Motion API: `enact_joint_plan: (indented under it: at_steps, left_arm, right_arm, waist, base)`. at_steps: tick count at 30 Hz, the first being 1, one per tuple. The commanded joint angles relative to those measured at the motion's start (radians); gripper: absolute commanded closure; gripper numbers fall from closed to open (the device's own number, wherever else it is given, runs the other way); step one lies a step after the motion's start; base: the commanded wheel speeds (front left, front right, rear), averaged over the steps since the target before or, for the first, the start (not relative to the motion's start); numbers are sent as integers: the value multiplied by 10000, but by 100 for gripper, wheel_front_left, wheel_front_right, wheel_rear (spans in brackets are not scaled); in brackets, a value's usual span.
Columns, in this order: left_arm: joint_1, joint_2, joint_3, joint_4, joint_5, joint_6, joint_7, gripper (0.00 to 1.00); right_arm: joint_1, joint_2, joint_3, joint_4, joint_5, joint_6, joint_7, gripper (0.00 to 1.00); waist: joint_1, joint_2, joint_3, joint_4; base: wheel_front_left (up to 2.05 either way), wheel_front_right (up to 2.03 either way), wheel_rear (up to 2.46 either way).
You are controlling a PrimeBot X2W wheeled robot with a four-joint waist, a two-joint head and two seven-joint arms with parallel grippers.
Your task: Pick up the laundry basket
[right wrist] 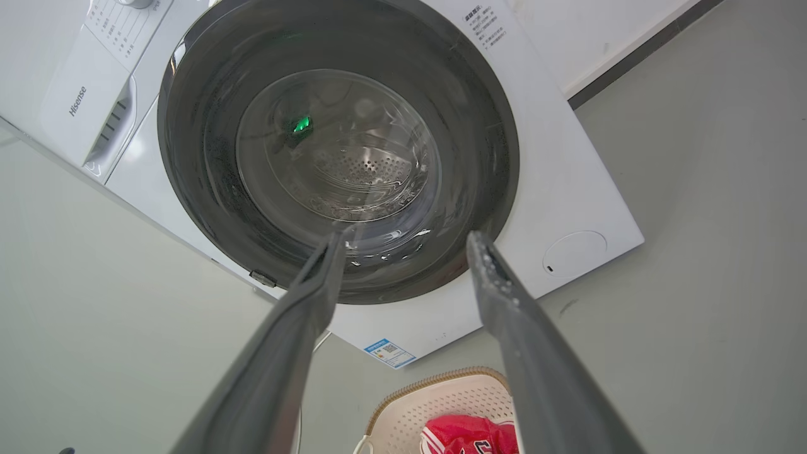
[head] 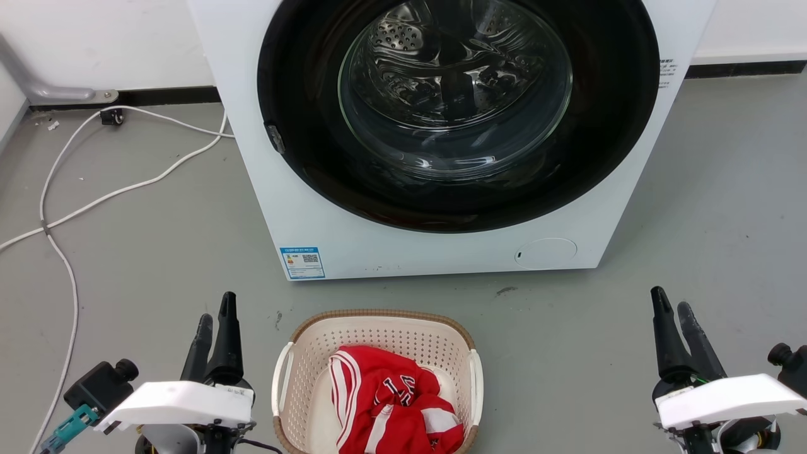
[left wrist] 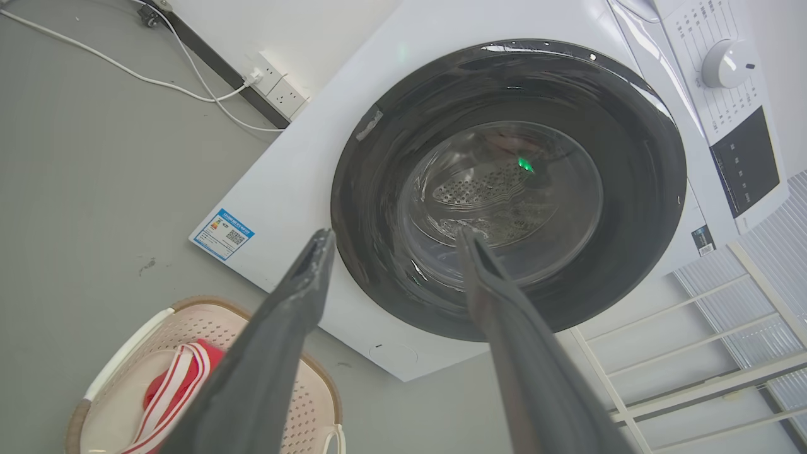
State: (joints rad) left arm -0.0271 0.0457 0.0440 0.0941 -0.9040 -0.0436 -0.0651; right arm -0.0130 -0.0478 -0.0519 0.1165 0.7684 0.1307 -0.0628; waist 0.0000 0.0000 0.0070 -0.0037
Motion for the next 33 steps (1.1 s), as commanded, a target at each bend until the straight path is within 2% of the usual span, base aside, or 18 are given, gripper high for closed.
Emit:
enact_joint_plan:
  at_steps: [1, 13, 14, 33]
  left_arm:
    - [-11, 40, -18, -224, 389, -22, -111, 0]
    - [151, 44, -185, -398, 1837, 35, -456, 0]
    - [186, 45, -235, -413, 2221, 66, -548, 0]
    - [408, 49, -431, -490, 4206, 230, -1023, 0]
  right_arm:
    - [11, -29, 41, -215, -409, 1, -125, 0]
    - [177, -31, 109, -425, -1942, 1, -472, 0]
    - [225, -31, 118, -471, -2322, 1, -561, 0]
    - [466, -34, 153, -677, -4408, 1, -1054, 0]
  waist:
    - [0, 0, -2, -3]
    - [0, 0, -4, 9]
    - [0, 0, -11, 10]
    - [0, 0, -24, -19]
  base:
    - [0, 0, 0]
    - [0, 0, 0]
    - [0, 0, 0]
    - [0, 0, 0]
